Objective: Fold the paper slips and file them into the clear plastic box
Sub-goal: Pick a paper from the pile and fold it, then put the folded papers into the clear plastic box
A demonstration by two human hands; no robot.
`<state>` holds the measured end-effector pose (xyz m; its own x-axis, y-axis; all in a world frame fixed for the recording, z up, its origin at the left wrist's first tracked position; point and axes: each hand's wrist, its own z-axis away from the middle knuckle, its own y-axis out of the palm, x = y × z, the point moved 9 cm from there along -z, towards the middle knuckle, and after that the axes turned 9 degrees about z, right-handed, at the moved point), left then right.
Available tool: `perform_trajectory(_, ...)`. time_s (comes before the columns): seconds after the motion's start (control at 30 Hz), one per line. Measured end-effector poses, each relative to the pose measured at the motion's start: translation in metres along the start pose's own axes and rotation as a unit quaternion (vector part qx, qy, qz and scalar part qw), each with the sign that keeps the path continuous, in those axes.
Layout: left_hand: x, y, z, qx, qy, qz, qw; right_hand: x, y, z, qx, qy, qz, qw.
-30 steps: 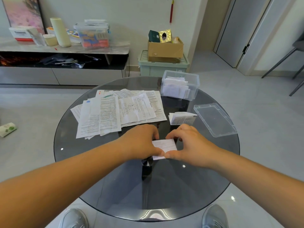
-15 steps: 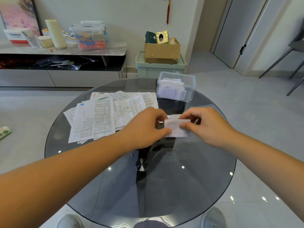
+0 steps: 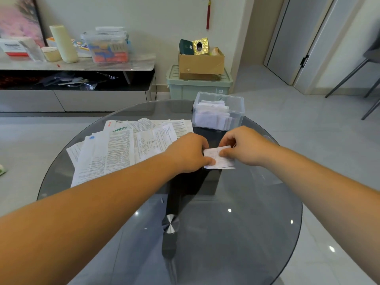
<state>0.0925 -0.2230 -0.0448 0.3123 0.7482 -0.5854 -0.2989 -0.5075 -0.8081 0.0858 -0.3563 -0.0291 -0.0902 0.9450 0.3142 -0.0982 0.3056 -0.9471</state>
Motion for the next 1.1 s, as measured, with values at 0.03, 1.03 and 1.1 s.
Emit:
perform_trajectory(0.03, 0.001, 0.002, -0.004, 0.011, -0.002, -0.005, 1.0, 0.0, 0.002, -0.001, 0.009, 0.002, 0.01, 1.0)
perform_trajectory(1.03, -0.031, -0.056, -0.049, 0.018, 0.089, 0.124, 0.988, 0.015, -0.048, -0.021, -0.03, -0.072, -0.099, 0.992)
perform_trajectory(1.1, -0.037, -0.074, -0.061, -0.017, 0.114, 0.126, 0.985, 0.011, -0.066, -0.034, -0.055, -0.071, -0.127, 0.988)
